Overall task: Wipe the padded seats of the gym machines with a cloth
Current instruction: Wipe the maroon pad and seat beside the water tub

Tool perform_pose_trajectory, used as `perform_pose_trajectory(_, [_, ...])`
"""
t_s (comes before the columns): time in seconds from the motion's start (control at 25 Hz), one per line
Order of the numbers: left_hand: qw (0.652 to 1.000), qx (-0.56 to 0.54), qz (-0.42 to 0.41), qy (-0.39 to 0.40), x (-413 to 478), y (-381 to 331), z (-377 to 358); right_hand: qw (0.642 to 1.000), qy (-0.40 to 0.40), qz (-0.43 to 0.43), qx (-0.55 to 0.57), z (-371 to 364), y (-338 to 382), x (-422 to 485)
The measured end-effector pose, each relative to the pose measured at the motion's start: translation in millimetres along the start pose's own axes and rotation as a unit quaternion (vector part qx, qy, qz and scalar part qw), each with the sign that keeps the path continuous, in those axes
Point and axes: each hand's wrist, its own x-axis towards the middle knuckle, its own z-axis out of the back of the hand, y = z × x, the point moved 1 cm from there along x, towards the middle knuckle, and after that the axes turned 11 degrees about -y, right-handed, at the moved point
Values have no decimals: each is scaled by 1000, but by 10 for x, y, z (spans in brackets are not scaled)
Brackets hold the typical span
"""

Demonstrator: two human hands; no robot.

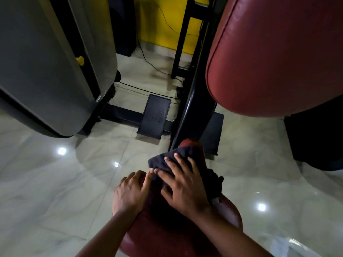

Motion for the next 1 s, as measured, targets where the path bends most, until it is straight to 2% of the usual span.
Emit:
perform_pose_trajectory(0.08, [1000,-1,-4,4,2,7,-3,999,26,41,15,16,-118,146])
perform_pose_trajectory(0.12, [1000,-2,-5,8,8,7,-9,999,22,34,19,-10,-222,306])
perform_pose_trajectory(0.28, [999,18,-29,18,-25,-15,28,998,27,-49,15,-102,-467,641])
perform_pose_trajectory(0.36, [996,57,-71,10,0,-64,45,987,-13,-155,37,-95,-520,543])
perform_pose_trajectory(0.44, [991,61,-119,7,50,-173,12,941,-65,-323,80,-53,-550,396])
perform_pose_trajectory(0.52, [988,54,-145,13,70,-270,-59,913,-84,-395,52,-18,-404,188])
perform_pose_trajectory(0.68, [984,77,-160,6,32,-293,-132,928,-33,-371,-24,179,-63,-546])
perform_pose_trajectory(0.76, [984,80,-162,1,24,-298,-114,918,6,-394,-51,284,-100,-822])
perform_pose_trajectory(0.84, [981,89,-172,-10,31,-311,-113,898,-2,-435,-70,267,-187,-666])
perform_pose_trajectory(1.0, [980,90,-177,-13,40,-274,-165,869,10,-495,29,3,-287,283])
